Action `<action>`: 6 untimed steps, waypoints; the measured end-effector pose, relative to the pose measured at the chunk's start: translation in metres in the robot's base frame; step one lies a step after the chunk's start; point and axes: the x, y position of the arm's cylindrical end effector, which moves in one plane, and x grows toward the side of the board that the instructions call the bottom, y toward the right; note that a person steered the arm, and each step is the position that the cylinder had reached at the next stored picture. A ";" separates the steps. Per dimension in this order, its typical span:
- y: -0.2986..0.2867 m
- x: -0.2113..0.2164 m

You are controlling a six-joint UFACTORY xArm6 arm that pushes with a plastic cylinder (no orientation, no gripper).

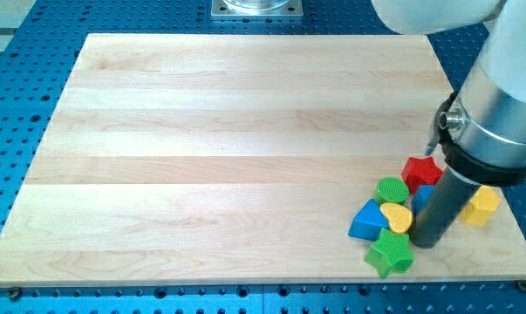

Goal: Push the blue triangle and yellow heart in between green blocks

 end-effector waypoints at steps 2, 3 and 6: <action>0.053 0.030; 0.050 0.038; -0.024 0.038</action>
